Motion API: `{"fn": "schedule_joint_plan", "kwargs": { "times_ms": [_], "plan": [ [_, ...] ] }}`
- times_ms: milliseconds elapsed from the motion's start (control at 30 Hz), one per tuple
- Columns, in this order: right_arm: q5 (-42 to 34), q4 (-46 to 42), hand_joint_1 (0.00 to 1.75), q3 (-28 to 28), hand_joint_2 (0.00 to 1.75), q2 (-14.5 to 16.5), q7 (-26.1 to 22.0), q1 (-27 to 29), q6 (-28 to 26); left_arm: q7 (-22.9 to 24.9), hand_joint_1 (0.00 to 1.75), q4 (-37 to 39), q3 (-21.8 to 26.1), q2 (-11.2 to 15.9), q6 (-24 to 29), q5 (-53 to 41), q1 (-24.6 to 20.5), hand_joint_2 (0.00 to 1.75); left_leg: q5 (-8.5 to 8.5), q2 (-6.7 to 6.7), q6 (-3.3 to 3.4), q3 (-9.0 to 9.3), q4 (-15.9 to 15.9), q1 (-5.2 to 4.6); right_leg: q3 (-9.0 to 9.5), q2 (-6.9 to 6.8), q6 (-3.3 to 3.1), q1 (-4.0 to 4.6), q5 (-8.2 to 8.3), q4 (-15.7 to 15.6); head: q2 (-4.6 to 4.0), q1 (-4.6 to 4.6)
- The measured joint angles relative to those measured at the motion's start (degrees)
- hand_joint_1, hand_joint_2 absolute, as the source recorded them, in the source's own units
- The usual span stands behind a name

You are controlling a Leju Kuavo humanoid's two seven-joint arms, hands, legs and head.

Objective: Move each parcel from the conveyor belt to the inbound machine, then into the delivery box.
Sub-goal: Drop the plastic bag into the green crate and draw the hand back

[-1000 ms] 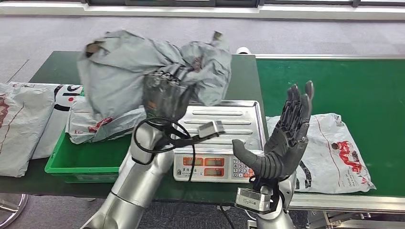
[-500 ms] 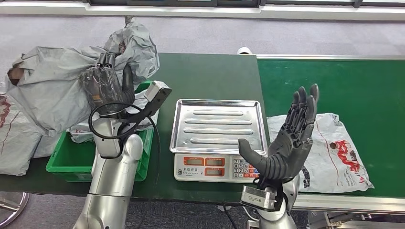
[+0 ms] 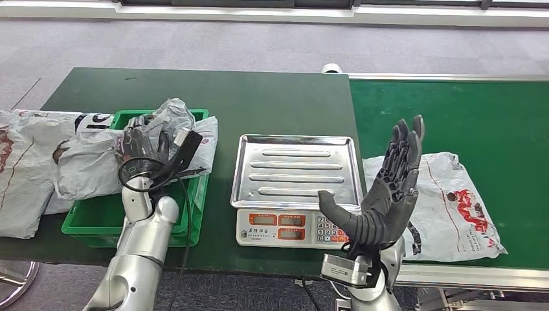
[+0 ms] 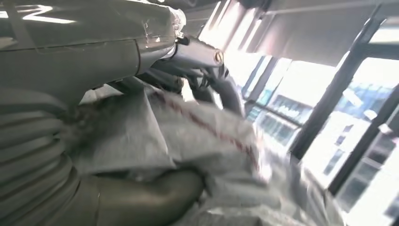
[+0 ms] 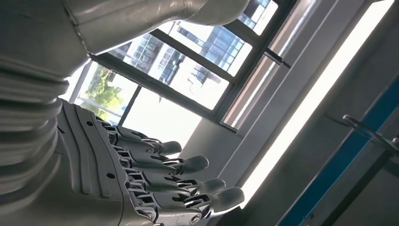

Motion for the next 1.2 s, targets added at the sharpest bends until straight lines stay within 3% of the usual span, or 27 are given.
{"fn": "schedule_joint_plan", "kwargs": {
  "times_ms": [133,167,233,433,567,667,800,900,1200],
  "plan": [
    [10.8,3.2,0.0,-6.7,1.75,0.0,5.7,-0.1,0.0,-23.4,0.0,-7.7,9.0,-2.1,0.1,11.3,0.4,1.75,0.0,-0.1,0.01,-0.06,0.0,-0.01,0.01,-0.08,0.01,0.0,0.0,0.0,-0.01,0.01],
    [14.0,4.6,0.0,-9.3,1.75,0.0,7.3,-0.5,0.0,-27.9,0.0,-9.8,11.0,-2.7,0.1,15.0,0.5,1.75,0.0,-0.11,0.01,-0.07,0.0,-0.02,0.01,-0.11,0.01,-0.01,0.0,0.0,-0.01,0.0],
    [20.3,7.6,0.0,-15.0,1.75,0.2,10.2,-2.2,0.0,-32.3,0.0,-14.1,12.8,-3.5,0.1,22.3,1.4,1.75,0.0,-0.12,0.03,-0.06,0.0,-0.03,0.0,-0.13,0.02,-0.03,0.01,0.0,-0.01,-0.02],
    [37.9,14.4,0.0,-29.9,1.75,0.6,22.8,-8.3,0.0,-33.9,0.0,-28.1,8.3,-5.3,0.1,38.5,7.4,1.75,0.06,-0.32,0.11,-0.08,0.0,-0.05,0.03,-0.29,0.04,-0.03,0.02,0.0,-0.01,-0.01],
    [41.9,20.2,0.0,-30.1,1.75,-3.5,44.7,-10.3,-0.1,-34.0,0.0,-35.1,1.1,-5.5,0.1,44.5,10.9,1.75,0.05,-0.41,0.12,-0.15,0.0,-0.05,0.04,-0.39,0.05,-0.03,0.02,-0.1,-0.01,0.0],
    [42.4,25.7,0.0,-28.6,1.75,-7.3,53.9,-11.6,-0.1,-34.0,0.0,-38.3,-2.2,-5.4,0.0,44.3,11.6,1.75,0.05,-0.46,0.13,-0.15,0.0,-0.07,0.04,-0.45,0.06,-0.05,0.02,-0.1,-0.01,0.0],
    [42.5,32.3,0.0,-28.5,1.75,-11.2,59.0,-12.9,-0.1,-34.0,0.0,-39.5,-4.5,-5.4,0.0,43.2,11.6,1.75,0.06,-0.54,0.15,-0.16,0.0,-0.07,0.05,-0.53,0.06,-0.05,0.02,-0.1,-0.01,0.0],
    [42.5,35.7,0.0,-28.8,1.75,-13.2,60.1,-13.2,-0.1,-33.3,0.0,-38.6,-5.7,-5.3,0.0,38.6,11.5,1.75,0.07,-0.57,0.16,-0.16,0.0,-0.07,0.04,-0.57,0.06,-0.05,0.02,-0.1,-0.01,0.0],
    [42.5,40.7,0.0,-30.2,1.75,-15.4,62.0,-13.4,-0.1,-32.5,0.0,-34.3,-7.5,-5.1,-0.1,33.9,11.6,1.75,0.07,-0.51,0.15,-0.17,0.0,-0.06,-0.02,-0.52,0.06,-0.02,0.02,-0.1,-0.01,0.0]
  ]
}}
